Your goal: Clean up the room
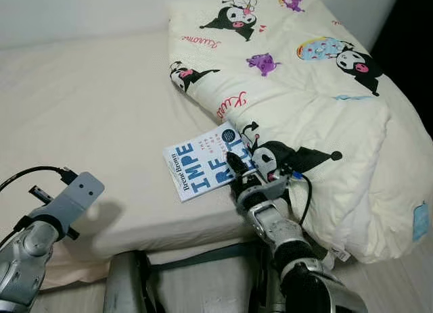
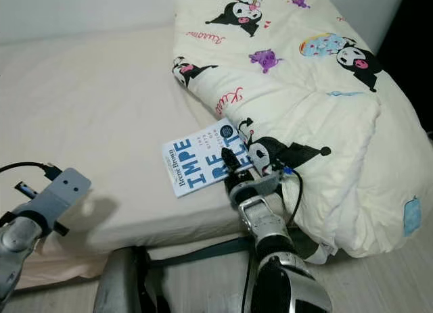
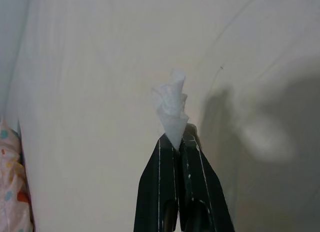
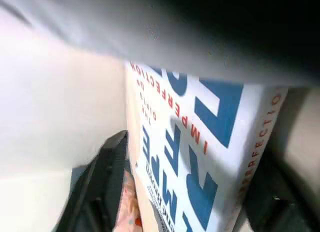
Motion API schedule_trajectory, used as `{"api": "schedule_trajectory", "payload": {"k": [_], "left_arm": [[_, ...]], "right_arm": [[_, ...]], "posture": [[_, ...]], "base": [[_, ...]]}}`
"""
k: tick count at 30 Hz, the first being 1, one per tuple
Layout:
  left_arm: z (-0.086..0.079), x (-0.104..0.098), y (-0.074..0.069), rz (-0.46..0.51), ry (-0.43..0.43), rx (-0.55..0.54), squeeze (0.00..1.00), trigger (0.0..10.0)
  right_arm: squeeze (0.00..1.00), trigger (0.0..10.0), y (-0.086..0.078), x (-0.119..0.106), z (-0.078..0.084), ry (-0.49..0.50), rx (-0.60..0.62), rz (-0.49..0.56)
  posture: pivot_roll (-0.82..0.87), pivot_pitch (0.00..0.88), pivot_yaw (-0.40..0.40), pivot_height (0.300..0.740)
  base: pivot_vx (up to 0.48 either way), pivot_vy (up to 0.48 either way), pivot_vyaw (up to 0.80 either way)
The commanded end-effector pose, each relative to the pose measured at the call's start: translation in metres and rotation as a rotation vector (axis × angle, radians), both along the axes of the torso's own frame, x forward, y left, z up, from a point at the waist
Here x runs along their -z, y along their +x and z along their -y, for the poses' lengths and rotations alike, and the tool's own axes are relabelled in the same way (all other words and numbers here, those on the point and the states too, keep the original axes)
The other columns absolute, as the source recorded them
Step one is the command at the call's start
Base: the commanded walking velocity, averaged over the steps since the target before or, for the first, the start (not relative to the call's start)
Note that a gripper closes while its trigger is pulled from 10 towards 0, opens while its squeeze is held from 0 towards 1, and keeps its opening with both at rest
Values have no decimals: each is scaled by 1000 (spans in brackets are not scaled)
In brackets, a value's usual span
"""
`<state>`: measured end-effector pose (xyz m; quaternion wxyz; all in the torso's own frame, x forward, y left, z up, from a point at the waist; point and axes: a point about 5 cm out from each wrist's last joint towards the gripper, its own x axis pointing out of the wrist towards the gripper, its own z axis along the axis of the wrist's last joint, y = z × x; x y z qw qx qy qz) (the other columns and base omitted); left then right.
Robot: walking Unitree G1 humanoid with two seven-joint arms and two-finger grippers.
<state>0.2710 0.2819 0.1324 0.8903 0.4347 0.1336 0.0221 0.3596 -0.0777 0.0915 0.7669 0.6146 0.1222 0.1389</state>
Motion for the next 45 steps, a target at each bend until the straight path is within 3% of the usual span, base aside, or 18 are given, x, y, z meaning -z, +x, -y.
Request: {"api": "schedule_trajectory", "payload": {"k": [1,13,15,18,21,23,24,26,27,28,29,30,31,33,34,36,40,45], "left_arm": [[-7,4,-5,-31,18,-24,0,0],[-6,3,8,9,6,-65,0,0],[-6,2,12,19,3,-74,0,0],[-7,2,20,59,-22,-126,0,0],[-7,2,24,72,-36,-150,0,0],[-13,-4,28,153,-140,-248,0,0],[-14,-9,31,220,-264,-304,0,1373],[-9,-16,36,335,-548,-363,0,7608],[-5,-18,38,365,-635,-362,0,10000],[-5,-18,38,365,-635,-362,0,10000],[0,-18,41,375,-673,-350,0,10000],[10,-17,44,371,-702,-317,0,10000],[10,-17,44,371,-702,-317,0,10000],[28,-13,49,359,-777,-273,0,10000],[28,-13,49,359,-777,-273,0,10000],[46,-5,52,306,-849,-249,0,10000],[68,-3,55,304,-915,-176,0,10000],[89,-2,61,282,-958,-120,0,10000]], "right_arm": [[0,0,-8,7,-23,39,-59,-35],[0,0,-2,-10,-30,30,-132,82],[0,0,-4,-12,-37,-1,-178,112],[0,0,-14,-19,-64,-10,-346,217],[0,0,-17,-22,-71,-2,-395,252],[0,0,-29,-33,-91,-14,-547,400],[0,0,-31,-36,-93,-51,-573,457],[0,0,-27,-36,-85,-154,-527,462],[0,4471,-23,-37,-76,-167,-477,460],[0,4471,-23,-37,-76,-167,-477,460],[0,8745,-20,-36,-69,-177,-457,457],[0,10000,-17,-37,-55,-167,-411,473],[0,10000,-17,-37,-55,-167,-411,473],[0,10000,-12,-40,-30,-172,-354,490],[0,10000,-12,-40,-30,-172,-354,490],[0,10000,-10,-42,-7,-221,-299,506],[0,10000,-9,-44,17,-269,-230,518],[0,10000,-10,-42,28,-310,-199,513]], "posture": [[132,303,34,416],[100,230,8,416],[91,212,2,416],[76,169,-8,416],[66,142,-13,416],[61,119,-20,416],[55,86,-30,416],[42,62,-34,416],[34,49,-37,416],[34,49,-37,416],[28,38,-38,416],[12,21,-37,416],[12,21,-37,416],[-2,2,-36,425],[-2,2,-36,425],[-24,0,-30,435],[-36,0,-29,448],[-49,0,-24,467]], "base": [[0,0,0],[0,0,0],[0,0,0],[0,0,0],[0,0,0],[0,0,0],[0,0,0],[0,0,0],[0,0,0],[0,0,0],[0,0,0],[0,0,0],[0,0,0],[0,0,0],[0,0,0],[-381,0,0],[-358,0,0],[0,0,0]]}}
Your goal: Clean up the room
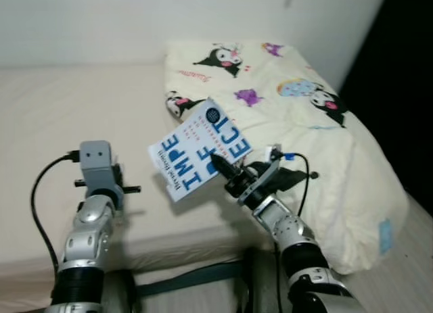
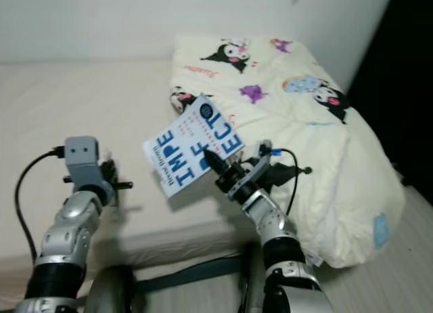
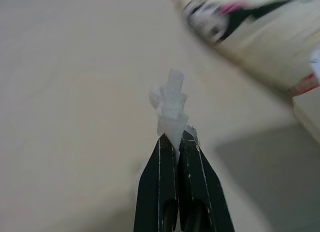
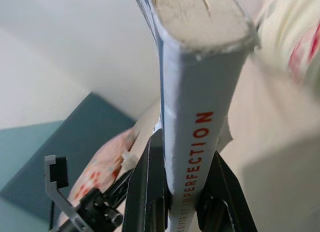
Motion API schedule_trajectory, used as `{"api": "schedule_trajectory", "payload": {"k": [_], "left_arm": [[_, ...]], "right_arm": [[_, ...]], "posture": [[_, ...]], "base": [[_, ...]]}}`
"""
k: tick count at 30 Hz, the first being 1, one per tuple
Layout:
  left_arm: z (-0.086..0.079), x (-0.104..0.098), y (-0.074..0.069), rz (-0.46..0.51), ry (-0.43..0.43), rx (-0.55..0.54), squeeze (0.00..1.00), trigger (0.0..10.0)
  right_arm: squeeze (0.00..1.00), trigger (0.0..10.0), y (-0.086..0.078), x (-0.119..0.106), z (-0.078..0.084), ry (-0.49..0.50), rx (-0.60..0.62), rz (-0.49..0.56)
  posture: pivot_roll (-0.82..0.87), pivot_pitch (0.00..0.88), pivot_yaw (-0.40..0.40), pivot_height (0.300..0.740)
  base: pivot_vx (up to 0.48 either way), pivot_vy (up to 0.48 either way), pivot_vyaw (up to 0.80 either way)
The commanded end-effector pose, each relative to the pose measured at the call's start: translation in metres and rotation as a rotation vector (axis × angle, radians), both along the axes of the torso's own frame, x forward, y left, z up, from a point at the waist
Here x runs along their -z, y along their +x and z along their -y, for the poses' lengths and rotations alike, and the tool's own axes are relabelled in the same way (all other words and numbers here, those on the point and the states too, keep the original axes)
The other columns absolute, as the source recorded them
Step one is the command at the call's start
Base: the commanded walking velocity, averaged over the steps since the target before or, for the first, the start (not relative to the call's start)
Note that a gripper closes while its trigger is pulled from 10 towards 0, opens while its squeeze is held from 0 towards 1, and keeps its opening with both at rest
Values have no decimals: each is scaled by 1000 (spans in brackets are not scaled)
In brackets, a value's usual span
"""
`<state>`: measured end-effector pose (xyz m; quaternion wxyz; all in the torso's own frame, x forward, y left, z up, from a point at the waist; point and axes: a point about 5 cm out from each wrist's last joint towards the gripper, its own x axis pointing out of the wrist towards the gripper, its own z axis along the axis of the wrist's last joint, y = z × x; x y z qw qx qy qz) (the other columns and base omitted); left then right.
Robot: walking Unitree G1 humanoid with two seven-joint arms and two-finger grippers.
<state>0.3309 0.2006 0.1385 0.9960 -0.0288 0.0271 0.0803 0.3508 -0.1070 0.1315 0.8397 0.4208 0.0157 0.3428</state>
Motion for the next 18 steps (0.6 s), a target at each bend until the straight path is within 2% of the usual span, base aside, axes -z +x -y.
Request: {"api": "schedule_trajectory", "payload": {"k": [1,4,5,9,15,18], "left_arm": [[7,4,1,-7,-21,24,0,10000],[12,6,2,-11,-16,41,0,10000],[19,13,1,-32,-7,75,0,10000],[22,20,-2,-53,9,98,0,10000],[19,37,-7,-106,18,87,0,10000],[17,45,-10,-147,32,81,0,10000]], "right_arm": [[0,10000,-1,-2,-1,7,8,20],[0,10000,-2,-2,-1,-1,11,19],[0,10000,-4,0,-1,-18,15,16],[0,10000,-5,2,-1,-27,23,7],[0,10000,-9,9,1,-38,29,-15],[0,10000,-11,11,2,-43,31,-23]], "posture": [[-49,0,-24,467],[-54,0,-19,471],[-57,0,-13,481],[-54,0,-14,490],[-53,0,-22,504],[-52,0,-24,513]], "base": [[0,0,0],[0,0,0],[0,0,0],[0,0,0],[0,0,0],[-480,0,0]]}}
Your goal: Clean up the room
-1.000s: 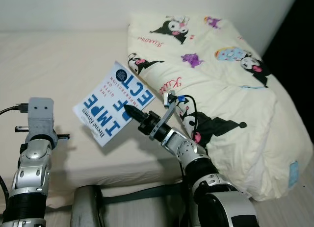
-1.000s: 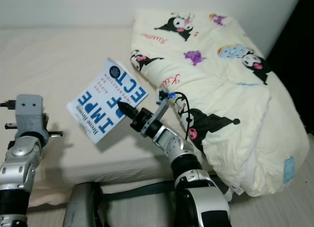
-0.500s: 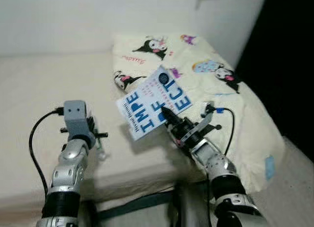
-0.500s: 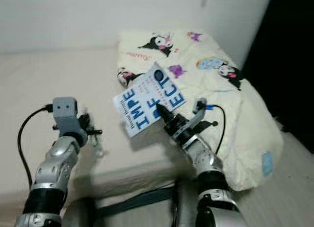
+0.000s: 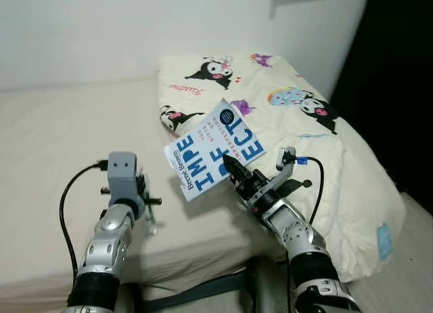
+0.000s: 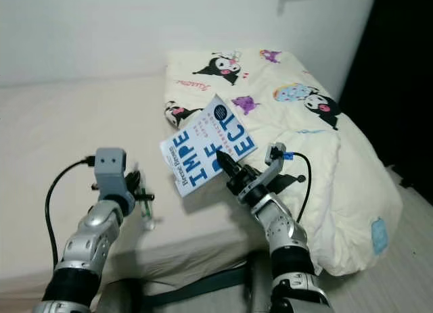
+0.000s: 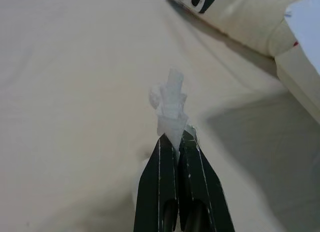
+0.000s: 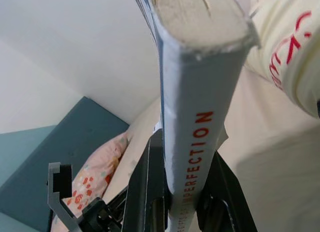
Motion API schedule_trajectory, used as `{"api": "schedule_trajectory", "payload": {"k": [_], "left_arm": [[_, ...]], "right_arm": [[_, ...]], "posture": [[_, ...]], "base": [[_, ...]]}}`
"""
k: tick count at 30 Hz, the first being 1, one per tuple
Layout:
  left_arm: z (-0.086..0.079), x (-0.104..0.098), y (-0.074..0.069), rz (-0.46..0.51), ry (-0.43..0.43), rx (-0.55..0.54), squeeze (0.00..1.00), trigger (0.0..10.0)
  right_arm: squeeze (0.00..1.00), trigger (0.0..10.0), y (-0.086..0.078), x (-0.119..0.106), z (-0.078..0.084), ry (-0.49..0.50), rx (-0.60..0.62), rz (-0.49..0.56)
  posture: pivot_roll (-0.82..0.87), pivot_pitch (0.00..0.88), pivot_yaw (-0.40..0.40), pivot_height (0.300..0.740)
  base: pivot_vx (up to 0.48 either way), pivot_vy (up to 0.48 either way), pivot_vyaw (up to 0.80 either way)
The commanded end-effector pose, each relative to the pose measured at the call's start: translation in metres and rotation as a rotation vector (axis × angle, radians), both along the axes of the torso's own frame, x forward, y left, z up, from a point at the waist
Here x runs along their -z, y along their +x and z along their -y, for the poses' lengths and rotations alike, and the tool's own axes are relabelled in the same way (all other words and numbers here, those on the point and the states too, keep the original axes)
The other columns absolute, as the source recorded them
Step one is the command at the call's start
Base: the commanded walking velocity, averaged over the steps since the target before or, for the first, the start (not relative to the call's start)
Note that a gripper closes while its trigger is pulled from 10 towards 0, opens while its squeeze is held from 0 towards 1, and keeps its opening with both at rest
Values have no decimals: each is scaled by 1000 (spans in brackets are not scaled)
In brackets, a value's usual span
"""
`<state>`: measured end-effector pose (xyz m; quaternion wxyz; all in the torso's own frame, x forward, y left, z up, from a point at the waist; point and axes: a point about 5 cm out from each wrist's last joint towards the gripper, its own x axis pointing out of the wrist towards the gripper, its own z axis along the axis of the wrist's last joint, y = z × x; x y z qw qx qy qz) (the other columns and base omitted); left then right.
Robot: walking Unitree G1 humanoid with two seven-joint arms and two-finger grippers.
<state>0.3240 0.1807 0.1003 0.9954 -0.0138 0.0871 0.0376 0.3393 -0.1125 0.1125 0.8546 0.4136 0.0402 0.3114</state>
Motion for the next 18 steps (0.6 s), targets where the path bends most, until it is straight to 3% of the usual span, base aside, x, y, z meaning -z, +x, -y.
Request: {"api": "schedule_trajectory", "payload": {"k": [1,8,18], "left_arm": [[-4,9,-3,-33,15,-12,0,10000],[-3,9,-2,-23,16,-12,0,10000],[-4,7,-3,1,44,-1,0,10000]], "right_arm": [[0,10000,1,-8,-3,-4,-13,38],[0,10000,0,-9,-4,-9,-15,37],[0,10000,-1,-6,-6,-10,-12,27]], "posture": [[-52,0,-24,517],[-54,0,-29,540],[-49,0,-24,573]], "base": [[-480,0,0],[-480,0,0],[0,0,0]]}}
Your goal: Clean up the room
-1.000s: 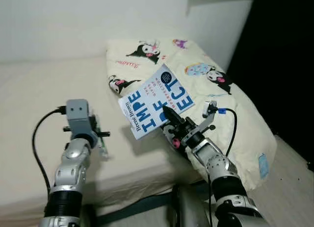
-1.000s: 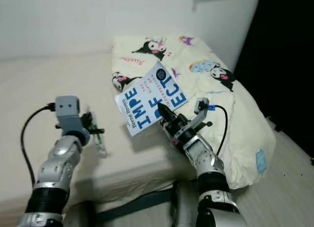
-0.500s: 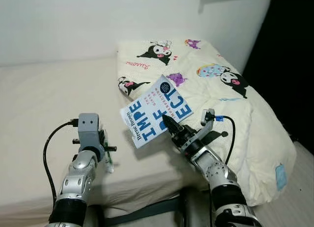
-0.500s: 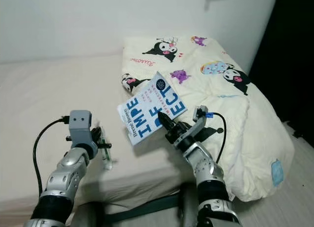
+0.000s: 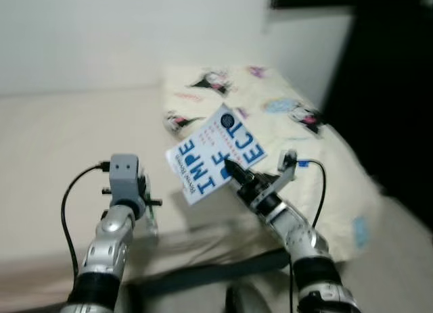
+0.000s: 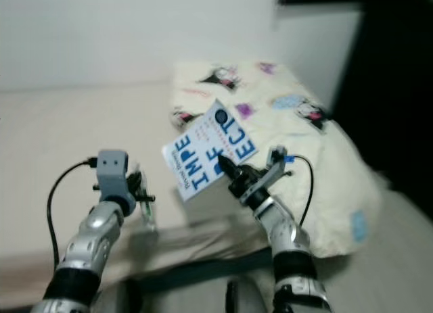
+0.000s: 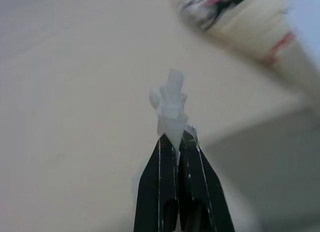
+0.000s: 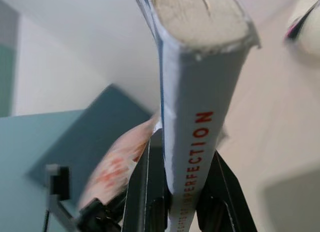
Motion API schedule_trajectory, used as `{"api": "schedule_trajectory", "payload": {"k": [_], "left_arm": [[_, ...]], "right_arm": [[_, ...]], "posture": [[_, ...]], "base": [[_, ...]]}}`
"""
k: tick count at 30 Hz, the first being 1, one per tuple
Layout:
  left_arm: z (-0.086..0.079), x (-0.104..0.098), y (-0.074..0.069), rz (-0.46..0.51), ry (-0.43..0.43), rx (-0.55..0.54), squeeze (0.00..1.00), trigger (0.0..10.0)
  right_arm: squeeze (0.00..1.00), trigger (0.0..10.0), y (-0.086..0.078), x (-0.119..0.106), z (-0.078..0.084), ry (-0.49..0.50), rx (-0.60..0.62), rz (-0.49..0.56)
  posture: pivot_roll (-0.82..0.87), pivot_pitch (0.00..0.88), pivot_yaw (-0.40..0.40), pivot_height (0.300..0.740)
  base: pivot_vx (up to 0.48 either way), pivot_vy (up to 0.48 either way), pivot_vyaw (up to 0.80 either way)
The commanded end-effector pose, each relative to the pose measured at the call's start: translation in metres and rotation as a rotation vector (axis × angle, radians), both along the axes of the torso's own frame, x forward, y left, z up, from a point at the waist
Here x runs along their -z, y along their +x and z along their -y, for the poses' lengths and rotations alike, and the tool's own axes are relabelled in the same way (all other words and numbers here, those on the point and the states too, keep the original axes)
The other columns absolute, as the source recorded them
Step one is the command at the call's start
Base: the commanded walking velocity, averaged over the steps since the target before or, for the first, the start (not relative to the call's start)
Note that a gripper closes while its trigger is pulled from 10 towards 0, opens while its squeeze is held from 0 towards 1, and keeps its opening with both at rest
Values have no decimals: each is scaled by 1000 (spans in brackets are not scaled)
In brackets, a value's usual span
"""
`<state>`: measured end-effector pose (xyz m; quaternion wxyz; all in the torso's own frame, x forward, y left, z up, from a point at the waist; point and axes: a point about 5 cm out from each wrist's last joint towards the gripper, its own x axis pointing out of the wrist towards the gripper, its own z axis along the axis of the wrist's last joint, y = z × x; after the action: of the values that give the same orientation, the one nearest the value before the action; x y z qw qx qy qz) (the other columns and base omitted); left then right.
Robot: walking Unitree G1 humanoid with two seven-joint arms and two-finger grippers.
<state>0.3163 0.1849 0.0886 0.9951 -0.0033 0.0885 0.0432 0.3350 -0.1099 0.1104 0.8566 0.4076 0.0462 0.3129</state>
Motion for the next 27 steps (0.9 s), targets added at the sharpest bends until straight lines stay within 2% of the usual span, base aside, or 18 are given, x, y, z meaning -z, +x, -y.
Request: {"api": "schedule_trajectory", "payload": {"k": [1,9,19,23,27], "left_arm": [[0,-4,5,4,23,8,0,10000],[-2,5,2,-16,50,13,0,10000],[-15,41,-14,-130,122,-8,0,10000],[-30,77,-36,-275,142,-43,0,10000],[-36,87,-45,-320,136,-66,0,10000]], "right_arm": [[0,10000,3,-8,-3,6,-5,30],[0,10000,3,-7,-5,2,-10,23],[0,10000,3,-5,-7,-4,-18,13],[0,10000,2,3,-2,-25,3,-15],[0,10000,2,5,0,-28,7,-21]], "posture": [[-49,0,-24,577],[-44,0,-27,600],[-41,0,-29,646],[-43,0,-29,665],[-44,0,-28,674]], "base": [[0,0,0],[0,0,0],[0,0,0],[0,0,0],[0,0,0]]}}
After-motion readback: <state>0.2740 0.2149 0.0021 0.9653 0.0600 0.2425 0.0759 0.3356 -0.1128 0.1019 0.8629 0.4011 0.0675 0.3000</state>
